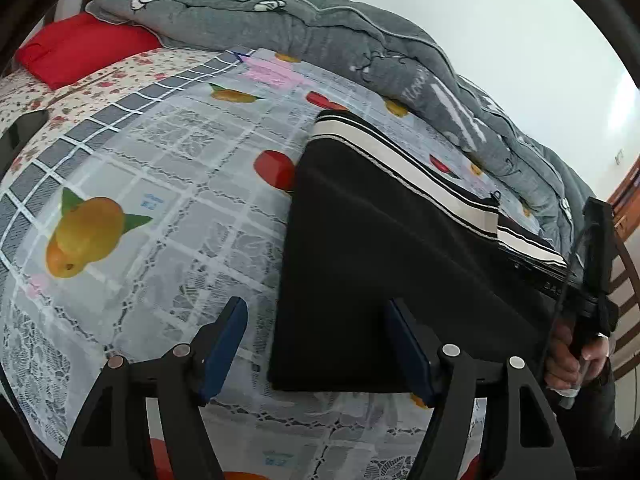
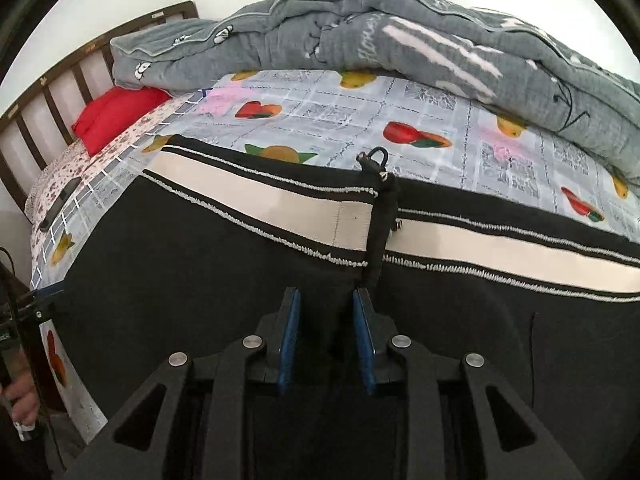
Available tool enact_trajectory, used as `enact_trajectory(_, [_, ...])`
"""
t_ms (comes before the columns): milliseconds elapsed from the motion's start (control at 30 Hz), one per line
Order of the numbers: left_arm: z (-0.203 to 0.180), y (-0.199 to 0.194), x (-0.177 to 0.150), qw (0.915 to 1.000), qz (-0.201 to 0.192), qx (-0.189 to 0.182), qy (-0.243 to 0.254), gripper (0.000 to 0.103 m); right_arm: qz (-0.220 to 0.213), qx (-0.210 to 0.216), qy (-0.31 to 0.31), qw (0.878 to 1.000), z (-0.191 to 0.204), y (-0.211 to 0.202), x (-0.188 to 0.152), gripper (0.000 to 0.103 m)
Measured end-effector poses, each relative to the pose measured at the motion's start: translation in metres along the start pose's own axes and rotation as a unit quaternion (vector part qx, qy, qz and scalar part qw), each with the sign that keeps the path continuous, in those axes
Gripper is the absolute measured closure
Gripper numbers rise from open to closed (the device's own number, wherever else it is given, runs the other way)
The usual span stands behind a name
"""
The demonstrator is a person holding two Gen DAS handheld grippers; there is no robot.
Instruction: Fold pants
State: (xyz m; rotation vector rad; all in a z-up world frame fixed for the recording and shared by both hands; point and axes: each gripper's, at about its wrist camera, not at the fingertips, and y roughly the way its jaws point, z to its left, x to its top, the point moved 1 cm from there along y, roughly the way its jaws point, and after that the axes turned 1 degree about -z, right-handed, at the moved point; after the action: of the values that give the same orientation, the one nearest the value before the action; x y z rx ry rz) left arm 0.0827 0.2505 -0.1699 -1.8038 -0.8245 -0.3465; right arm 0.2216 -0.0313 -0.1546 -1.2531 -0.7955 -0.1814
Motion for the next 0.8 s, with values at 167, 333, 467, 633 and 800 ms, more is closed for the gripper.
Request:
enact_trajectory(167, [-0.003,0.001,-0.003,0.9999,-0.005,0.004,0.016,0.032,-0.064,0.025,0.014,0.998,-0.009,-0.028,0.006,0.094])
enact_trajectory(333, [-0.002,0.001,-0.004,0.9999,-0.007,-0.001,0.014,0.031,-0.033,0.038,0.060,0.997,-0.026,-0.014,0.008,0.092])
enact_trajectory(467, [0.000,-0.004,-0.010,0.9997,-0.006,-0.022,0.004,0.031,0.001,0.022,0.051,0.998,-0.019,-0.012,-0.001,0.084])
enact_trajectory(633, [0.006,-0.004,-0.015,0.9965,-0.003,-0.078,-0.030,0.032,-0.002,0.064,0.090,0.994,-0.023,-0.047,-0.034,0.082])
enact_trajectory(800, [0.009,0.014,-0.003,0.9933,-0.002,-0.095,-0.065,0.032,-0.003,0.053,0.075,0.996,-0.010,-0.054,-0.070,0.074])
